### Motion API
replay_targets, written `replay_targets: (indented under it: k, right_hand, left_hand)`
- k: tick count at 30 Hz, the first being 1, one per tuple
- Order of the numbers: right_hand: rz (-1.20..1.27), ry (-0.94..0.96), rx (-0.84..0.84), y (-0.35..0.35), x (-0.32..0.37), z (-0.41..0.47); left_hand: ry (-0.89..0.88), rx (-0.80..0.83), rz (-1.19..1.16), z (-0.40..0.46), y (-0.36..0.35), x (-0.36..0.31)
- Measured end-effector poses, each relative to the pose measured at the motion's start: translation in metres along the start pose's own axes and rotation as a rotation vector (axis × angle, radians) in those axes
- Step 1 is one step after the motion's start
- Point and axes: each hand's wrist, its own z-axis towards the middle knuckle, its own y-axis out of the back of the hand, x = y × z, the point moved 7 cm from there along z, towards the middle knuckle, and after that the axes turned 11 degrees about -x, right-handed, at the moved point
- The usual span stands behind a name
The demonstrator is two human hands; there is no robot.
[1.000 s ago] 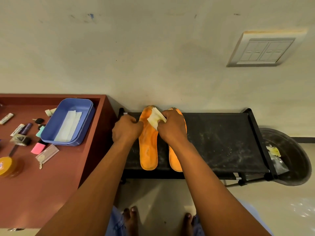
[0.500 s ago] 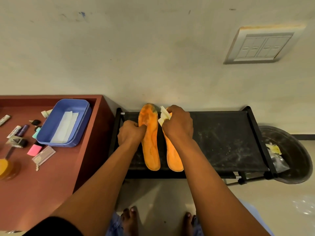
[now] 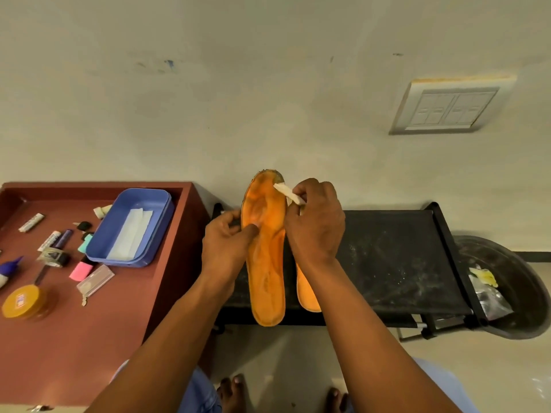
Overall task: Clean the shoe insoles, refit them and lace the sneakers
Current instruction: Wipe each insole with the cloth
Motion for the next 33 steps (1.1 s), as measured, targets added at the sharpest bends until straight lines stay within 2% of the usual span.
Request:
replay_targets:
  k: [5, 11, 16, 23, 33]
  right_hand:
    - [0.108, 0.140, 0.111, -0.013, 0.023, -0.018]
    - [0.223, 0.078, 0.172, -0.024, 0.025, -0.021]
    - [0.272, 0.046, 0.238, -0.031, 0.023, -0.025]
    - [0.364, 0.044, 0.459, -0.042, 0.033, -0.040]
    - [0.378, -0.073, 0.358, -0.037, 0.020, -0.032]
  left_hand:
    - [0.036, -0.013, -0.192, -0.005, -0.001, -0.013]
    - [0.140, 0.061, -0.233, 0.011, -0.018, -0.015]
    - [0.275, 0.163, -0.448, 0.010, -0.034, -0.017]
    - [0.394, 0.093, -0.525, 0.019, -0.026, -0.013]
    - [0.476, 0.206, -0.456, 0.008, -0.036, -0.013]
